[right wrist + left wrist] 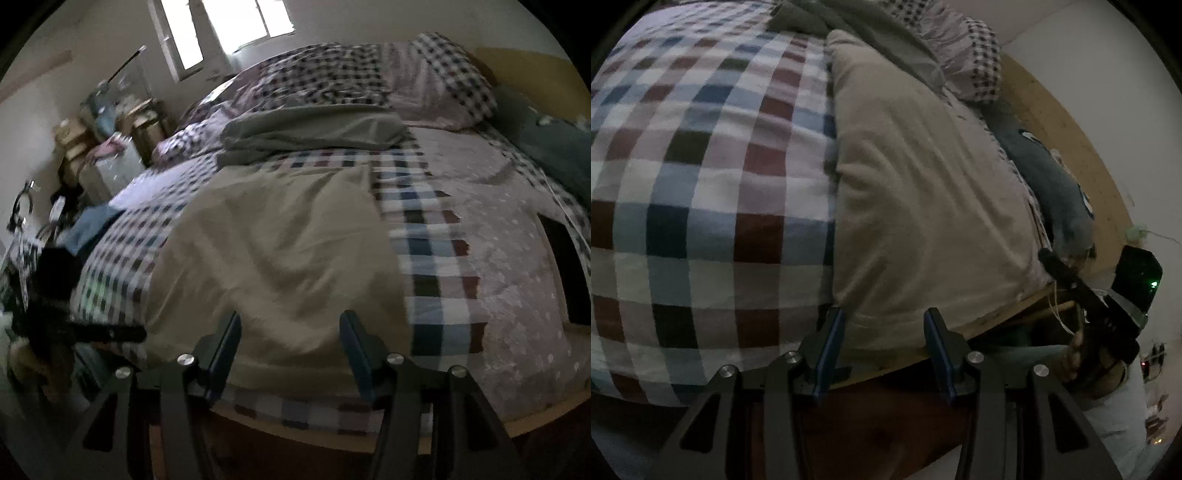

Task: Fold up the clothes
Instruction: 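Move both open grippers over the edge of the beige garment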

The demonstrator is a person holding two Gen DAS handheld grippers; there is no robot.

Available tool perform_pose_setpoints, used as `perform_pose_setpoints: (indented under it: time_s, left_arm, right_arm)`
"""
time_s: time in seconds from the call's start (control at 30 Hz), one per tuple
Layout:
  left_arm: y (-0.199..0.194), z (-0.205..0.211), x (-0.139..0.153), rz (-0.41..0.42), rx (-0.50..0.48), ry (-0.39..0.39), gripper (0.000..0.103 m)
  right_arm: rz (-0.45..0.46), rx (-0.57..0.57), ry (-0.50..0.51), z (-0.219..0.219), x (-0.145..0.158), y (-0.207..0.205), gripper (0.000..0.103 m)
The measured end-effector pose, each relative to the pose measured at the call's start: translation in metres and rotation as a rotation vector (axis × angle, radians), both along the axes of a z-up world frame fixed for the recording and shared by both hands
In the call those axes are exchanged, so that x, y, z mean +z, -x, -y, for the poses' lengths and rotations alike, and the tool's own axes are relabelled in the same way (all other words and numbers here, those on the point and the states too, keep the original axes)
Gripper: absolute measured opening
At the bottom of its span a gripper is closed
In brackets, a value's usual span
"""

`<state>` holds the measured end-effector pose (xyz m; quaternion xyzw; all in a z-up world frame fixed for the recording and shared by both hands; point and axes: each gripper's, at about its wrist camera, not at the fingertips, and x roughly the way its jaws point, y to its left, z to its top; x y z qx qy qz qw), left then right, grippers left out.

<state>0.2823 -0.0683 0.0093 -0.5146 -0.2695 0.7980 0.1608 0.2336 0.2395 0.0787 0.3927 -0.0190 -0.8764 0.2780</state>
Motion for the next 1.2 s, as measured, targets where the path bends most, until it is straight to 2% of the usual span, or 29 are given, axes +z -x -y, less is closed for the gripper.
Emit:
perform_pose_setpoints:
  time_s: [0.13, 0.27, 0.3, 0.37, 0.47, 0.53, 0.63, 0.77, 0.87, 1.03, 1.2]
  left_arm:
    - [0.000, 0.001, -0.003, 0.034, 0.016, 0.021, 0.033]
    - [-0.006, 0.014, 0.007, 0.027, 0.114, 0.057, 0.035]
    - [-0.008, 0.017, 0.011, 0.014, 0.142, 0.063, 0.037]
    - [-0.011, 0.023, 0.029, -0.064, 0.183, 0.073, 0.056]
    - [-0.008, 0.025, 0.060, -0.219, 0.229, 0.137, 0.065]
    - [-0.001, 0.024, 0.081, -0.319, 0.243, 0.192, 0.078]
    - [0.032, 0.018, 0.100, -0.386, 0.212, 0.198, 0.082]
    - [0.096, 0.001, 0.115, -0.415, 0.156, 0.196, 0.082]
    - [0.146, -0.017, 0.120, -0.439, 0.122, 0.274, 0.083]
    - [0.206, -0.031, 0.098, -0.399, 0.095, 0.311, 0.083]
    - [0.242, -0.037, 0.060, -0.329, 0.063, 0.325, 0.083]
  right_arm:
    - [0.009, -0.068, 0.082, -0.014, 0.008, 0.017, 0.060]
    - [0.024, -0.133, 0.146, -0.015, 0.018, 0.042, 0.061]
    - [0.018, -0.140, 0.133, -0.010, 0.021, 0.048, 0.061]
    - [0.002, -0.145, 0.117, 0.000, 0.027, 0.060, 0.061]
    - [-0.024, -0.146, 0.109, 0.018, 0.037, 0.081, 0.063]
    - [-0.038, -0.160, 0.109, 0.029, 0.044, 0.097, 0.070]
    - [-0.059, -0.165, 0.106, 0.048, 0.048, 0.123, 0.072]
    - [-0.072, -0.119, 0.077, 0.080, 0.047, 0.169, 0.073]
    - [-0.045, -0.098, 0.047, 0.094, 0.035, 0.201, 0.073]
    - [0.017, -0.097, 0.001, 0.101, 0.002, 0.236, 0.073]
    - [0.039, -0.068, -0.058, 0.113, -0.023, 0.249, 0.073]
